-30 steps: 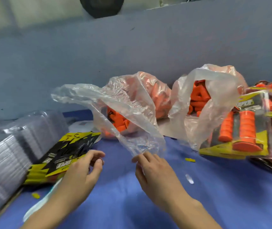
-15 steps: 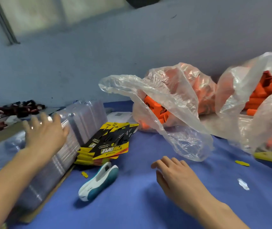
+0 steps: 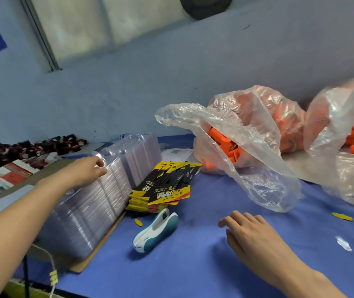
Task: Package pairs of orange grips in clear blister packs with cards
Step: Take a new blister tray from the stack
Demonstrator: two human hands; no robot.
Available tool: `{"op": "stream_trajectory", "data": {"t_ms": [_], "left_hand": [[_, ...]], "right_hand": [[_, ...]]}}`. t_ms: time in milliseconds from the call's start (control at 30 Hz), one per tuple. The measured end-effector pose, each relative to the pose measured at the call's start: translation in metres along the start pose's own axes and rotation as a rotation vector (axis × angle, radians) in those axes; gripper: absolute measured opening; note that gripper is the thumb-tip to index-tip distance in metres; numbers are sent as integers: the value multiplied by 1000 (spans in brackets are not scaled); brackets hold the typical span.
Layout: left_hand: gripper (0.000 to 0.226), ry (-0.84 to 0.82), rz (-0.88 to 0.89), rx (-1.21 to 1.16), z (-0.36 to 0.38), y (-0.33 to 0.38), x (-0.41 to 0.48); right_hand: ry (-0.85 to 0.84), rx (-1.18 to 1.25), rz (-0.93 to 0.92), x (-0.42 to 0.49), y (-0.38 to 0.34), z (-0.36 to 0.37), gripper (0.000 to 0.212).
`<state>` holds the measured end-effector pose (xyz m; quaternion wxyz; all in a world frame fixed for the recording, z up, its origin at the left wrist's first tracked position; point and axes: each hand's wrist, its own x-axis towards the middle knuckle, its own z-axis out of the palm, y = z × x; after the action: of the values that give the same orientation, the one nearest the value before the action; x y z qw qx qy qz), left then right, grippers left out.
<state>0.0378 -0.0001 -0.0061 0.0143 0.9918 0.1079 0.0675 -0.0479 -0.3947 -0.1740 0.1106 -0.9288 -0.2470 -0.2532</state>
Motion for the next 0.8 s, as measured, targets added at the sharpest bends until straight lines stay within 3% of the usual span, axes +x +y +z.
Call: {"op": "stream_trajectory", "data": {"t_ms": [167,567,800], "left_hand": [[16,22,46,2,-5,-8,0],[30,58,135,149,-4,-10,-12],[33,22,157,102,-5,-13,-18]], "right_hand": [[-1,14,-1,0,-1,0,15],[-86,110,-6,-2,-16,-8,18],[-95,267,-88,22,-72,-27,24]]}}
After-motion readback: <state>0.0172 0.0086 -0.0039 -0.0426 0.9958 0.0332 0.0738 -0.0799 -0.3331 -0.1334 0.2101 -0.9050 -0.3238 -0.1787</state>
